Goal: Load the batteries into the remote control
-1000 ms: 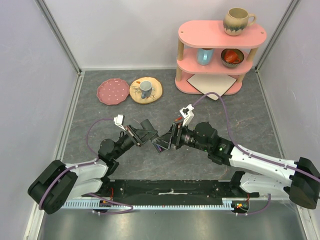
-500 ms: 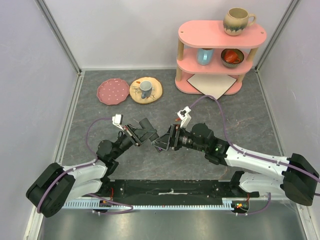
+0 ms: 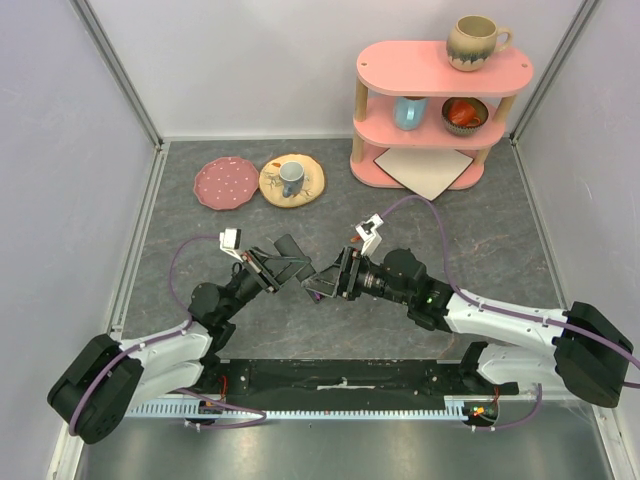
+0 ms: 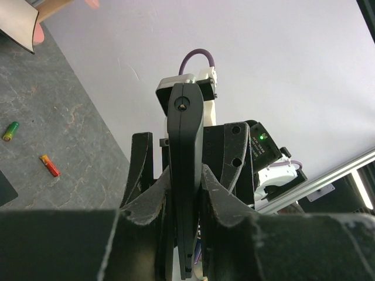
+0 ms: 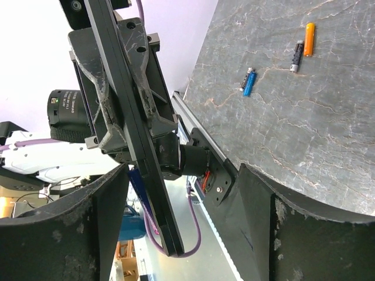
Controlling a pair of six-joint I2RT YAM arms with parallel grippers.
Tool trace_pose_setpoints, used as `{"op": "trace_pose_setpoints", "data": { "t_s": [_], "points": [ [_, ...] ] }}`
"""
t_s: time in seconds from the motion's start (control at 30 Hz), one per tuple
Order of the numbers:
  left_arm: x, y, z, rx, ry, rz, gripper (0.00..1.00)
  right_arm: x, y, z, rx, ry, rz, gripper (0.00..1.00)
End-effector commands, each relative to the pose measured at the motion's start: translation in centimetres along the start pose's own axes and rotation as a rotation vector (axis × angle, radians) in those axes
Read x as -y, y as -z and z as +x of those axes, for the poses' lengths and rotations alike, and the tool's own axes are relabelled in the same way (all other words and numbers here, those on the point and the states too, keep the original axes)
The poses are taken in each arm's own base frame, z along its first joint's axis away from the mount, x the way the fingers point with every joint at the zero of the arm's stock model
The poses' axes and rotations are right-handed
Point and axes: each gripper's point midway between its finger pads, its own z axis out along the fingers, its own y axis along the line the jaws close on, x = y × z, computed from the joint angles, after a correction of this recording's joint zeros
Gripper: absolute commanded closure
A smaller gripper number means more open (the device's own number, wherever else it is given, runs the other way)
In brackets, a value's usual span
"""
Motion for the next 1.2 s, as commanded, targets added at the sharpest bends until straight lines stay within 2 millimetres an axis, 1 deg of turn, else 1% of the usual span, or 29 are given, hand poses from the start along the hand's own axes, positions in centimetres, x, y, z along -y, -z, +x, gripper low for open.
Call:
{"op": "trace_pose_setpoints", "data": {
  "t_s": [0.0,0.23,0.33,0.43,0.53,0.73,1.17],
  "points": [
    [2.6,-0.2,-1.2,0.054,-0.076,0.107,0.98,-1.6,-0.2,-1.0,0.026,0.001,-0.052,0.17],
    [2.6,-0.2,-1.2,0.054,-0.078,0.107,0.98,-1.6,-0.5,-1.2,0.034,-0.021,-0.056,0.17],
    [2.7,-0.1,-1.3,0.059,-0.079,0.111,0.98,-1.5,-0.6,-1.3,0.037,-0.039,-0.058,0.19],
    [2.8,-0.1,-1.5,0.068,-0.080,0.114,0.98,-1.2,-0.8,-1.0,0.026,-0.045,-0.055,0.25],
    [3.0,-0.1,-1.7,0.080,-0.084,0.116,0.98,-0.8,-0.8,-0.5,0.011,-0.045,-0.046,0.33],
    [3.2,-0.2,-2.1,0.100,-0.092,0.116,0.98,-0.1,-0.6,0.0,-0.005,-0.043,-0.031,0.42],
    [3.8,-0.6,-2.5,0.110,-0.096,0.132,0.98,0.8,-0.9,1.1,-0.051,-0.042,-0.019,0.56]
  ]
}}
